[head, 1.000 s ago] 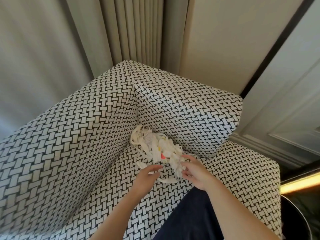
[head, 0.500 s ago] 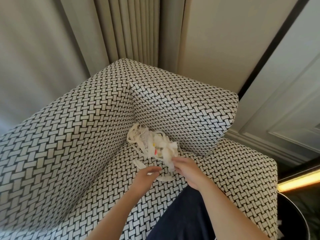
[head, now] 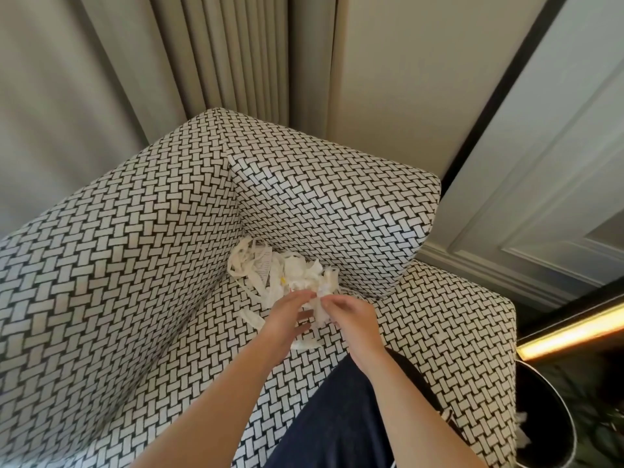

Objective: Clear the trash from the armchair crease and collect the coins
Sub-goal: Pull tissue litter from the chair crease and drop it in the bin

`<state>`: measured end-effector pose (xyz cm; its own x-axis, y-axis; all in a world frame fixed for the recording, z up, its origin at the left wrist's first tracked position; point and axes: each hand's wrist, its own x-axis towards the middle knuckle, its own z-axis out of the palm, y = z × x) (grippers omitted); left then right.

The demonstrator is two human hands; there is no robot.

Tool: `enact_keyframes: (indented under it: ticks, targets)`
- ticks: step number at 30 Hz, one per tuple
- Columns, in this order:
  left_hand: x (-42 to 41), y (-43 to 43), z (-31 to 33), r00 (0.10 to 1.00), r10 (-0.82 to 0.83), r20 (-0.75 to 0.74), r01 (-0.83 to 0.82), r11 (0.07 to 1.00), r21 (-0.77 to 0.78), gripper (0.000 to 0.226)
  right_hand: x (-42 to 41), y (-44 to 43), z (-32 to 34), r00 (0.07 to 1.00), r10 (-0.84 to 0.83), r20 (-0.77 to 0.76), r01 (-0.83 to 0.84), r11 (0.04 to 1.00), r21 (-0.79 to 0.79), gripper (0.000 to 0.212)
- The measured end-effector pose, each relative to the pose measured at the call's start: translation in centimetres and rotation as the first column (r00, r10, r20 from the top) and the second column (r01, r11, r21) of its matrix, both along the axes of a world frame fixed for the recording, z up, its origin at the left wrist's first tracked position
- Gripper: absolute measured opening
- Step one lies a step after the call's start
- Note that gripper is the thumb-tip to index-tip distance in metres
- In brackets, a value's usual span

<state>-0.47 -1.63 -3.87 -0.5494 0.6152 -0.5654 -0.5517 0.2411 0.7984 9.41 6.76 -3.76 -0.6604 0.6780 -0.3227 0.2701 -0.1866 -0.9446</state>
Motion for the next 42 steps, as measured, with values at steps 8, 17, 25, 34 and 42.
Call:
enact_keyframes:
  ticks: [8, 17, 25, 34, 42]
  targets:
    - [-0.2, -2.3, -0.7, 0.992, 0.126, -0.027, -0.128, 0.99, -0.056, 0.019, 0.0, 0.6, 0.1, 0.982, -0.185, -0.04, 0.172, 0.96, -0.221, 0.011]
    - [0.1, -8.2, -3.7, 0.971, 0.234, -0.047, -0.238, 0.957, -0.166, 0.004, 0.2, 0.7, 0.3, 0.957, -0.279, -0.074, 0.246, 0.922, -0.297, 0.01]
    - [-0.5, -7.8, -3.1, 0.915, -0.022, -0.402, -0.076, 0.971, -0.225, 0.038, -0.1, 0.8, 0.1, 0.921, -0.382, -0.076, 0.327, 0.865, -0.381, 0.015]
    - [-1.2, -2.5, -3.1, 0.523, -0.634, -0.57, 0.354, 0.77, -0.531, 0.059, 0.5, 0.8, 0.5, 0.901, -0.403, -0.159, 0.28, 0.821, -0.497, 0.028]
    - [0.0, -3.7, -2.8, 0.684, -0.388, -0.618, 0.163, 0.907, -0.389, 0.04, 1.3, 0.1, 1.2, 0.931, -0.343, -0.123, 0.263, 0.866, -0.426, 0.023]
